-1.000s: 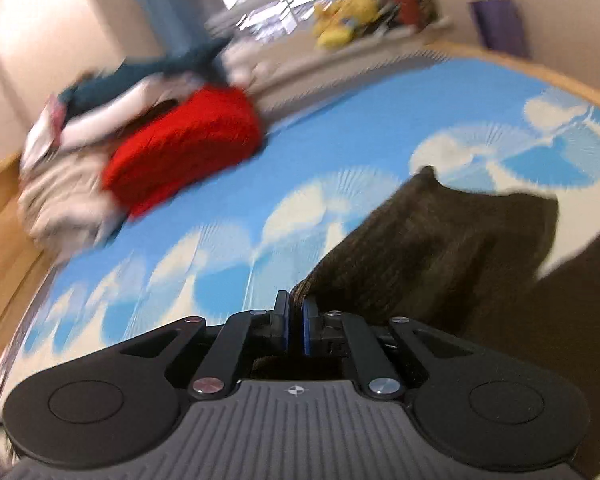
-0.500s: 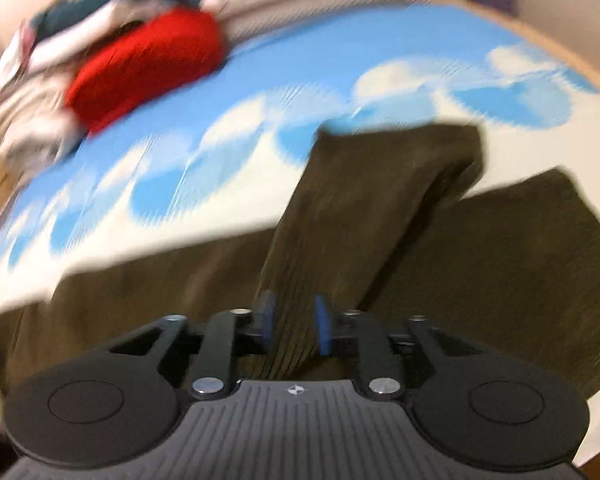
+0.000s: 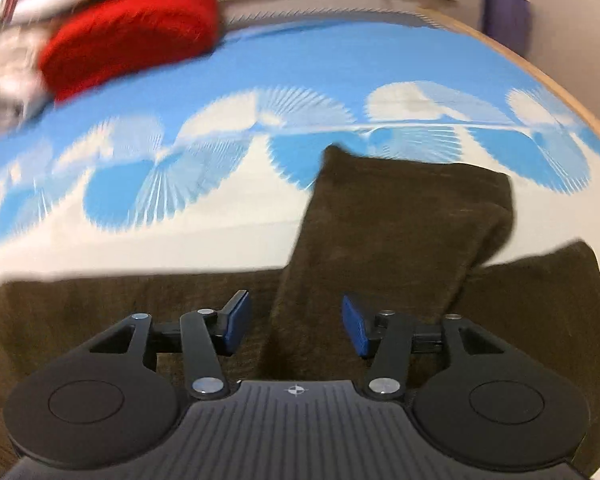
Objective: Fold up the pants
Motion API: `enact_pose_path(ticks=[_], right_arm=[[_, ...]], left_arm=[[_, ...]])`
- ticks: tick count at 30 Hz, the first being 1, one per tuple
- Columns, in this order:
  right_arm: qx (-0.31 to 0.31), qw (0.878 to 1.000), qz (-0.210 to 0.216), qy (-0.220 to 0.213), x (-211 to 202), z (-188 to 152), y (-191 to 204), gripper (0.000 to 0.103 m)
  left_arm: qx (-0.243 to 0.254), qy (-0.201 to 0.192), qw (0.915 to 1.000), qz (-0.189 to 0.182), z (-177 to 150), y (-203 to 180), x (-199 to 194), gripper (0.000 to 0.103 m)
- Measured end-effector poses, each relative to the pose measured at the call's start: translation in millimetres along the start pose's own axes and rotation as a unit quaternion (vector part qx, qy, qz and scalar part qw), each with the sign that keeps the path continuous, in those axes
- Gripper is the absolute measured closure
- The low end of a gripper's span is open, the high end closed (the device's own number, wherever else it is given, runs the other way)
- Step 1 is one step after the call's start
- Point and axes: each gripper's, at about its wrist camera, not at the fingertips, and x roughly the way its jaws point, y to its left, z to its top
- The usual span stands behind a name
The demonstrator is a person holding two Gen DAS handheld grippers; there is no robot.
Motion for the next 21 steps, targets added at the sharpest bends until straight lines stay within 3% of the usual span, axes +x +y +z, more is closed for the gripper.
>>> enact_pose_path(ticks=[3, 5, 6, 8, 9, 11, 13, 15, 16, 18, 19, 21], right_arm=[[-0.082, 0.995, -0.048, 0.023, 19, -4, 30, 0.054], [-0.112, 0.990, -0.083, 0.032, 26, -6, 37, 0.088], [-0.103, 0.990, -0.089, 0.036, 26, -5, 33, 0.096], [-0.040, 0.995, -0.087, 0.009, 12, 3, 14, 0.097], [0.009, 0.994, -0.101, -0.031, -7, 8, -3, 0.097], [0.113, 0.982, -0.109, -0.103, -48, 8, -42, 0.097], [0.201, 0.965, -0.106, -0.128, -82, -7, -80, 0.097], [0.239, 0.962, -0.083, -0.100, -96, -30, -106, 0.097], [0.247, 0.964, -0.076, -0.064, -98, -45, -116, 0.097], [0.244, 0.968, -0.027, 0.045, -84, -71, -131, 0.096], [0.252, 0.963, -0.015, 0.095, -77, -86, -140, 0.096], [0.258, 0.960, -0.022, 0.105, -77, -99, -158, 0.093]], left_arm=[[0.003, -0.002, 1.0000, 0.001, 0, -2, 0, 0.083], [0.001, -0.006, 1.0000, 0.001, 0, -3, -2, 0.084], [0.001, -0.010, 1.0000, 0.001, 1, -4, -3, 0.085], [0.004, -0.025, 0.9997, -0.001, 2, -6, -9, 0.087], [0.007, -0.031, 0.9995, -0.002, 1, -8, -12, 0.088], [0.020, -0.046, 0.9987, -0.012, -1, -12, -21, 0.088], [0.028, -0.066, 0.9965, -0.043, -3, -15, -34, 0.089], [0.058, -0.079, 0.9948, -0.029, -9, -20, -44, 0.090], [0.070, -0.072, 0.9949, -0.013, -13, -19, -44, 0.090], [0.065, -0.044, 0.9969, -0.010, -15, -13, -37, 0.090], [0.055, -0.030, 0.9979, -0.018, -15, -8, -34, 0.090], [0.039, -0.020, 0.9987, -0.025, -14, -1, -30, 0.089]])
